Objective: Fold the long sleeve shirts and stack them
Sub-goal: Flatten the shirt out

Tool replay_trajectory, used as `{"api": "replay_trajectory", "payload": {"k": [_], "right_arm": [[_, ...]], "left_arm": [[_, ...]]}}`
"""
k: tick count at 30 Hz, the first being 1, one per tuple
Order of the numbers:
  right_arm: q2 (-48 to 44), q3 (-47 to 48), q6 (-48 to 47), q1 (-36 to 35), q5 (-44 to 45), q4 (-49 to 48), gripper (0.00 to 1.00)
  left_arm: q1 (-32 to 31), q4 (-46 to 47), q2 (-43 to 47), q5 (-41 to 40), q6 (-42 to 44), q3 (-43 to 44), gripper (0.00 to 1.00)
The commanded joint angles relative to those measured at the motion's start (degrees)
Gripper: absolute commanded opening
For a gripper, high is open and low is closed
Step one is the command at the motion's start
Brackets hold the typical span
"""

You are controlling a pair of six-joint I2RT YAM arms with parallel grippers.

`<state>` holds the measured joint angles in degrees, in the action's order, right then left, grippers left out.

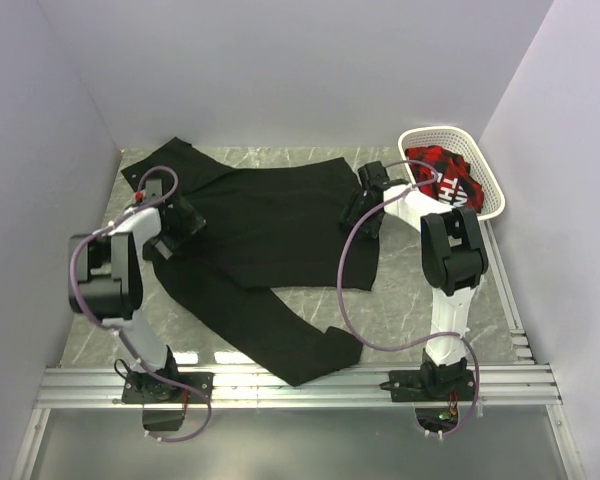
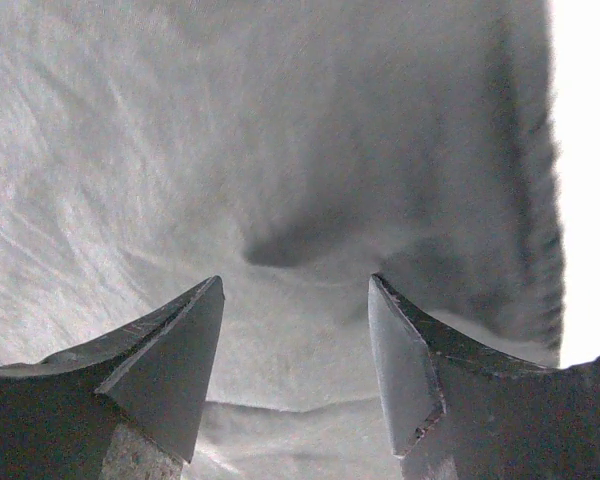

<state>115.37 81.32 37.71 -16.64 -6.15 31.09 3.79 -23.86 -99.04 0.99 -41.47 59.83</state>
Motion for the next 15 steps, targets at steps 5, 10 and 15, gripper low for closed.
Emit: {"api": "replay_trajectory", "payload": {"k": [5,10,15], "right_arm": [[0.8,6.9,0.0,3.6,4.2,2.3,0.68],[-9.3,-0.2,-1.7,2.7,6.1,0.1,0.78],[-21.6,-12.1,-3.0,0.2,8.5,-1.5,0.80]], "left_arm": [[-1.2,-1.4,-7.0,0.2,3.1,9.1,0.99],[-1.4,-0.9,9.0,-3.5,0.7,-0.9,0.99],[0.1,-4.0,25.4,-10.1,-3.9,-12.4,0.99]]}}
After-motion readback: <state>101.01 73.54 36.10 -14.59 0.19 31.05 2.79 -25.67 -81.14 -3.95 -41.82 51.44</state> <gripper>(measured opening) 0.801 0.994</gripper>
